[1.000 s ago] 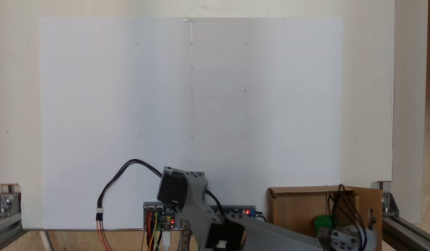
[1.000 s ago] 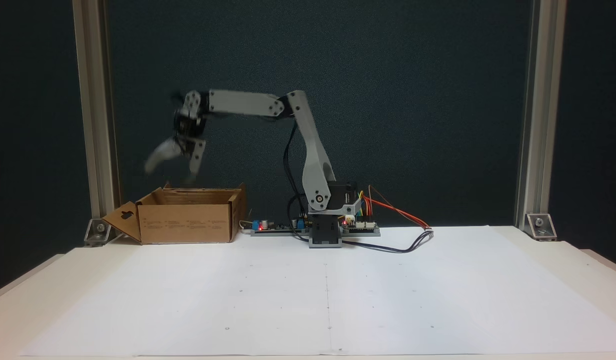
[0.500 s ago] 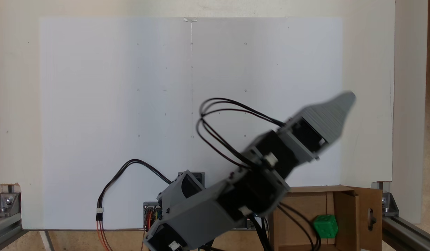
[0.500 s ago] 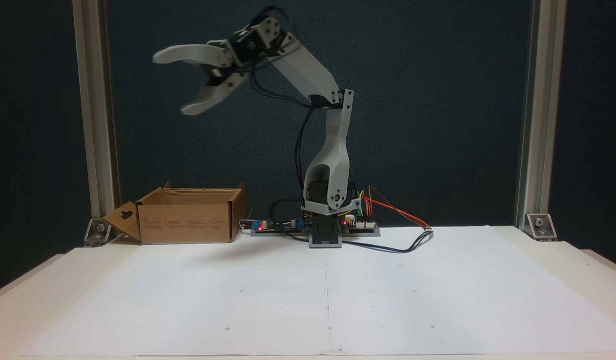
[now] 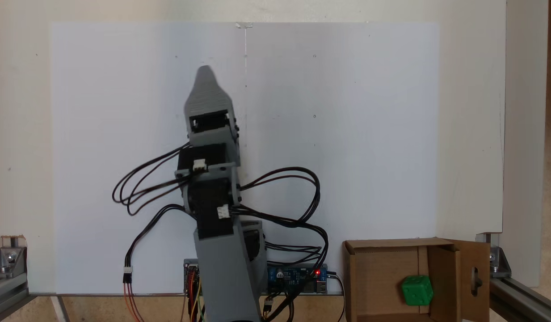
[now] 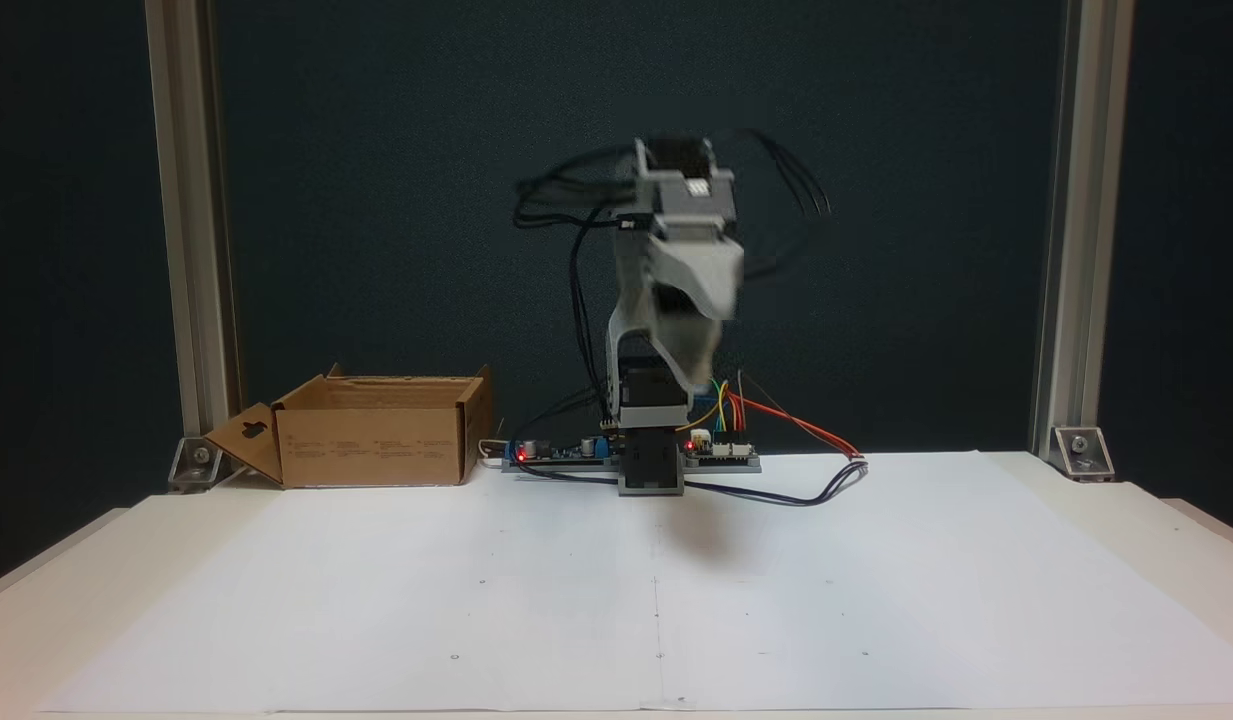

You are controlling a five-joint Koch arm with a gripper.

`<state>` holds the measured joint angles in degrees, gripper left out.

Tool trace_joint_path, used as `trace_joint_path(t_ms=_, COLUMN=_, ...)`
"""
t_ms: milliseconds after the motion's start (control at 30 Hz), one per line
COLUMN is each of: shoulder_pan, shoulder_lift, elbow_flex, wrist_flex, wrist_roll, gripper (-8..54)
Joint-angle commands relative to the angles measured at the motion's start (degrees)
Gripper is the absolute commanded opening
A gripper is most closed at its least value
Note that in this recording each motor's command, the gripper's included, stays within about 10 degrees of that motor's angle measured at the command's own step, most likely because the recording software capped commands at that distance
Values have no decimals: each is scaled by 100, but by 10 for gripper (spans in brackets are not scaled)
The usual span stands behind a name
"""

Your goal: Grasp a green dice and put it in the bin.

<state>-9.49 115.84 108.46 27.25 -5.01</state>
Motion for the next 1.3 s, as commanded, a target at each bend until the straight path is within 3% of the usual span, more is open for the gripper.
trace_joint_path(t_ms=0, shoulder_pan=-9, shoulder_lift=404, elbow_flex=308, wrist_flex=-930, wrist_roll=229, gripper=449)
trace_joint_path(t_ms=533, shoulder_pan=1591, shoulder_lift=1749, elbow_flex=3674, wrist_flex=-5069, wrist_roll=255, gripper=446)
trace_joint_path(t_ms=1000, shoulder_pan=1354, shoulder_lift=1995, elbow_flex=4359, wrist_flex=-8330, wrist_roll=396, gripper=439)
trace_joint_path(t_ms=1267, shoulder_pan=1345, shoulder_lift=1995, elbow_flex=5106, wrist_flex=-9070, wrist_roll=396, gripper=433)
